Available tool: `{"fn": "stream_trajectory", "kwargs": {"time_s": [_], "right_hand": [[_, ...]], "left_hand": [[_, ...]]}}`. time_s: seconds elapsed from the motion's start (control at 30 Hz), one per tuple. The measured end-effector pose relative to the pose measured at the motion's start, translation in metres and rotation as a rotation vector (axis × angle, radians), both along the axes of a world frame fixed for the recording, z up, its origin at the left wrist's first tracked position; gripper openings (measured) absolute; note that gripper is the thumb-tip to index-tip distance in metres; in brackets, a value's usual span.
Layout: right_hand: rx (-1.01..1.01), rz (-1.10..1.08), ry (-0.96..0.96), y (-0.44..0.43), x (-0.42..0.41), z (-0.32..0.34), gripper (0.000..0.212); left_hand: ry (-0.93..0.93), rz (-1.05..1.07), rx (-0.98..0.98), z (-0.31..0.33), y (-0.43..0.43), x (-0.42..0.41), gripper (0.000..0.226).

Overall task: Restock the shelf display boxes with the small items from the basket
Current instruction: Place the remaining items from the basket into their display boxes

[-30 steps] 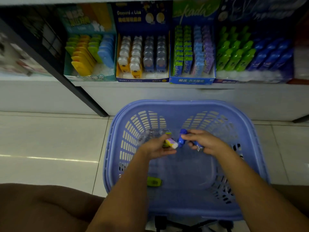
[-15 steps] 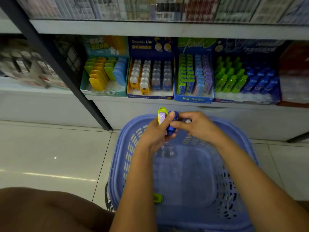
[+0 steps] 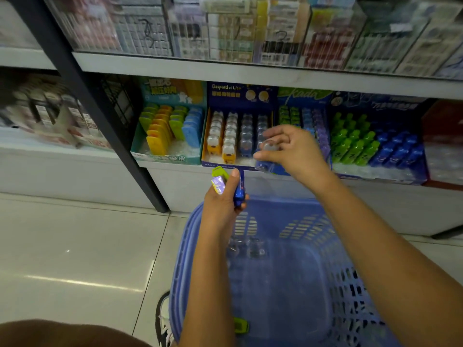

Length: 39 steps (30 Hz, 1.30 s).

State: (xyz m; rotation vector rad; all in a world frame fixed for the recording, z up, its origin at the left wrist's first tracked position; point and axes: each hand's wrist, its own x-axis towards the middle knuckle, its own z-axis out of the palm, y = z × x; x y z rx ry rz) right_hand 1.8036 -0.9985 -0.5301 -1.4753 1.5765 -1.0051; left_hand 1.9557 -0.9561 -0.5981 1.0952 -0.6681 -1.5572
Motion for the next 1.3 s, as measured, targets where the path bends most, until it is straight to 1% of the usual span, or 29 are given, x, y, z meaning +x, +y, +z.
{"fn": "stream_trajectory", "kwargs": {"time_s": [0.07,0.13,0.3,0.43,0.53,0.63,0.77,0.93,1.07,1.3], "right_hand": [[-0.074,0.01,0.123,-0.011,0.004,-0.003,0.03],[-0.104,0.047,0.22,-0.018,0.005,-0.01,0.023],[-0.298,0.105,0.573,-0.026,0.005,-0.02,0.026],[-0.283,0.205,0.665,-0.032,0.0,-0.016,0.028],[-0.252,0.275,0.786,-0.037,-0.004,-0.009,0.031],[-0.229,0.273,0.817,-0.041,-0.008,-0.002,0.026],[-0.222,0.277,0.843,-0.045,-0.01,0.001,0.022],[-0.21,0.209,0.724,-0.045,-0.008,-0.003,0.023],[-0.171,0.21,0.683,-0.043,-0.015,-0.004,0.019],[-0.224,0.321,0.914,-0.044,-0.006,0.004,0.019]], "left_hand": [[0.01,0.003,0.002,0.0,-0.001,0.003,0.026],[0.015,0.007,0.007,0.0,-0.002,0.005,0.025],[-0.025,-0.013,0.007,-0.001,-0.006,0.007,0.015],[-0.085,-0.071,-0.022,-0.007,-0.007,0.007,0.009],[-0.097,-0.107,-0.053,-0.008,-0.006,0.007,0.01],[-0.107,-0.11,-0.084,-0.007,-0.006,0.007,0.01],[-0.193,-0.132,-0.136,-0.003,-0.005,0.009,0.016],[-0.216,-0.191,-0.176,0.004,-0.002,0.01,0.011],[-0.217,-0.189,-0.175,0.005,0.0,0.011,0.01],[-0.24,-0.205,-0.156,0.007,0.001,0.01,0.015]]}}
